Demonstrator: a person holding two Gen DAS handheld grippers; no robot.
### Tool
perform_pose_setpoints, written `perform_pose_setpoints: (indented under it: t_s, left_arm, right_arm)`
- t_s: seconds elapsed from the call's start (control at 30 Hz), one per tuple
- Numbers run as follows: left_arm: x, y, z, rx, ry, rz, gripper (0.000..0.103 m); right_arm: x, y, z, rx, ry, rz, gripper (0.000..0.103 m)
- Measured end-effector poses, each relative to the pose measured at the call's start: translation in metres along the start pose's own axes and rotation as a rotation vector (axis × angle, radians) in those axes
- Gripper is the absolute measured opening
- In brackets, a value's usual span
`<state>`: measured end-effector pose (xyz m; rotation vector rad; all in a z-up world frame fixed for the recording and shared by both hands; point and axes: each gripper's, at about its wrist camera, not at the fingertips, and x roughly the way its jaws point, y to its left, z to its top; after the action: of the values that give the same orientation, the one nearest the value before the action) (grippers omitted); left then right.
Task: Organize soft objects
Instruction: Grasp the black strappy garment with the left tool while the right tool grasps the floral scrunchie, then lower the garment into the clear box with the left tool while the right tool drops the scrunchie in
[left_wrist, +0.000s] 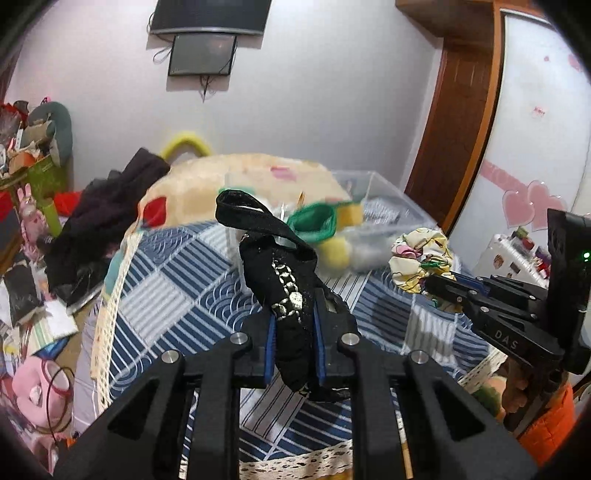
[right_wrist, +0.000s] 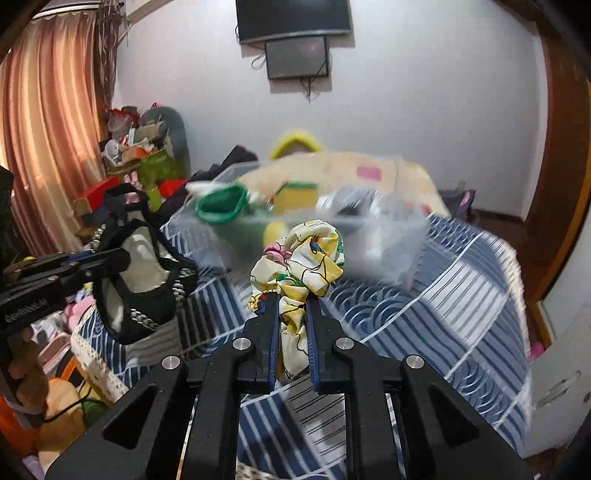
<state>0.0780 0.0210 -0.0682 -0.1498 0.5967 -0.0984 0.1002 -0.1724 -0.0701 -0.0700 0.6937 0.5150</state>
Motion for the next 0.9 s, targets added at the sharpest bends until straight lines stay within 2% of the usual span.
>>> perform_pose_setpoints:
  t_s: [0.3, 0.53, 0.73, 0.9]
  left_arm:
    - [-0.022, -0.002, 0.040, 0.018, -0.127, 0.010, 0.016]
    - [-0.024, -0.007, 0.073, 0.038, -0.216, 0.023, 0.016]
    - [-0.005, -0.004, 0.090, 0.014, -0.250, 0.036, 0.016]
    - [0.018, -0.001, 0.100, -0.003, -0.236, 0.021, 0.016]
  right_arm:
    - [-0.025, -0.009, 0.025, 0.006, -0.110, -0.077, 0.012]
    - [-0.026, -0.002, 0.048, -0.008, -0.170, -0.083, 0.012]
    - [-0.017, 0.001, 0.064, -0.014, -0.207, -0.071, 0.012]
    - [-0.005, -0.001, 0.077, -0.009, -0.217, -0.063, 0.012]
